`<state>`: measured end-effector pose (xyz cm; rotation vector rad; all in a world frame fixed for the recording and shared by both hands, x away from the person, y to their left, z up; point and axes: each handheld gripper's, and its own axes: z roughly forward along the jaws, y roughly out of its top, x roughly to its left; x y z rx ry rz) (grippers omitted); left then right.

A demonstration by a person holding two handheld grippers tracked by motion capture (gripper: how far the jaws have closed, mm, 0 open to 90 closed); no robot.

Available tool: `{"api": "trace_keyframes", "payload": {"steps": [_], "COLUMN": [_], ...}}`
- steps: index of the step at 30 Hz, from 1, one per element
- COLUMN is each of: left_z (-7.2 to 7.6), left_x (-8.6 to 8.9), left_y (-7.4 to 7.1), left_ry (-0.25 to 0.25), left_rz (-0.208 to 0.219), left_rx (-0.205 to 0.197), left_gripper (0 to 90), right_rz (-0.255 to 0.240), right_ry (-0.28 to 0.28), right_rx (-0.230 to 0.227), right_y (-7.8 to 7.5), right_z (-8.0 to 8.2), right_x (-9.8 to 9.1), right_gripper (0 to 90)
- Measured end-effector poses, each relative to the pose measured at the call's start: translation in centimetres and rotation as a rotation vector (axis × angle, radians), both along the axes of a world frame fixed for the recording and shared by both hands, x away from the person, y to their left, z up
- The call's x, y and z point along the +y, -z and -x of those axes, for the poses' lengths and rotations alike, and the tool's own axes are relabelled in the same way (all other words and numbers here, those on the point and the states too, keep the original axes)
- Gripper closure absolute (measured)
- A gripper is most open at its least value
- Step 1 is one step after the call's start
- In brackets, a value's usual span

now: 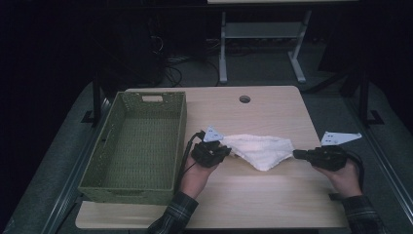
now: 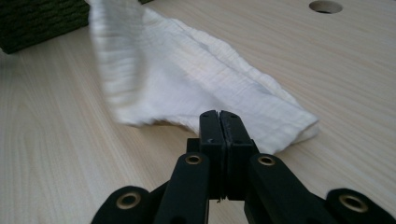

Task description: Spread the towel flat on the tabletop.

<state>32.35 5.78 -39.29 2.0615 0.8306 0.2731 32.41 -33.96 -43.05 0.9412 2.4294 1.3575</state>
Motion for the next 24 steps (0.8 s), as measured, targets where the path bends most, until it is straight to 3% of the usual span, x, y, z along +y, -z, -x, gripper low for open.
{"api": "trace_keyframes", "payload": {"steps": [3,8,18,24], "left_z": [0.5,1.6,4.8,6.0], "left_x": [0.0,0.0,0.8,0.3], "left_y": [-0.3,0.1,2.2,3.1], "left_ry": [-0.010,-0.008,-0.026,-0.021], "left_rz": [0.004,-0.028,-0.063,-0.146], "left_rx": [0.008,0.039,0.116,0.156], "left_gripper": [86.5,86.4,86.6,86.6], "right_rz": [-0.013,-0.005,0.016,0.042], "right_ry": [-0.005,-0.026,-0.043,-0.057], "right_rx": [-0.014,-0.012,0.016,0.054], "right_y": [-0.4,-0.3,0.6,1.3], "right_z": [0.9,2.4,5.0,6.1], "right_x": [-0.9,-0.9,-1.8,-1.9], "right_gripper": [88.7,88.7,88.7,88.6]}}
